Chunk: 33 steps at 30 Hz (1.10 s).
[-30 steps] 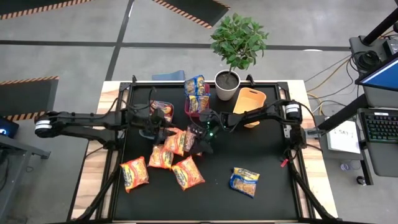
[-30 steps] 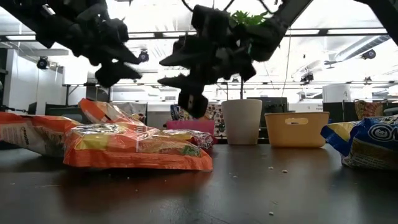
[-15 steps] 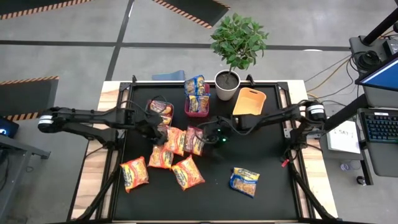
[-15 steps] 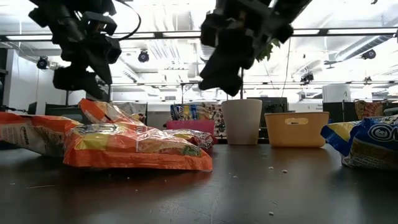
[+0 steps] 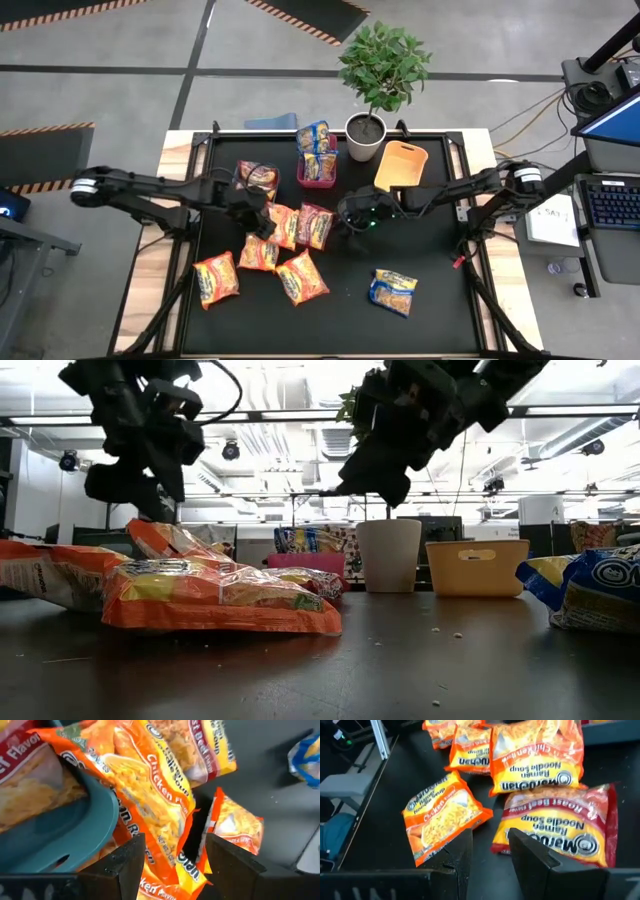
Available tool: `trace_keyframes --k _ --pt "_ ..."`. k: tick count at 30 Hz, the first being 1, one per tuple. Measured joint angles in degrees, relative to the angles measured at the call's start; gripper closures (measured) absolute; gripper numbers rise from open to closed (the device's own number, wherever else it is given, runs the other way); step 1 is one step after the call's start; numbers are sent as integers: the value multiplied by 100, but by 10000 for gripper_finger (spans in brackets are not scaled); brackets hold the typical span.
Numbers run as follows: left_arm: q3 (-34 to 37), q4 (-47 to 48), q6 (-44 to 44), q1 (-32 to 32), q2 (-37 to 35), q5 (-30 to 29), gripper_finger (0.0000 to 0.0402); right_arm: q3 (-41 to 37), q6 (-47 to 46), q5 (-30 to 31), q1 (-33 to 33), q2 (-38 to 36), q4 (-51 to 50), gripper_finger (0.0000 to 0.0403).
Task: Sort Maruchan noodles
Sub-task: Put the orange noodle pack into the yellow bin
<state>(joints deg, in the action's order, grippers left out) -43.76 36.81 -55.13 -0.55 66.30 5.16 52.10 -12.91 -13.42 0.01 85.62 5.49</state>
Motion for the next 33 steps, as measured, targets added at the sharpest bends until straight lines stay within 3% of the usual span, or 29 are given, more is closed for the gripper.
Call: trace_keyframes --k 12,18,22,30,33 --pt "-67 157 19 267 684 -6 210 -33 5 5 2 7 172 284" --pt "-62 -265 284 353 887 -7 221 -42 57 5 2 7 298 284" --pt "-62 -411 584 378 973 -14 262 -61 60 7 2 9 296 284" --pt "-58 -1348 1563 433 1460 -16 383 -63 53 338 0 85 346 284" --pt "-58 -1773 1953 437 1696 13 397 -63 51 344 0 85 365 284"
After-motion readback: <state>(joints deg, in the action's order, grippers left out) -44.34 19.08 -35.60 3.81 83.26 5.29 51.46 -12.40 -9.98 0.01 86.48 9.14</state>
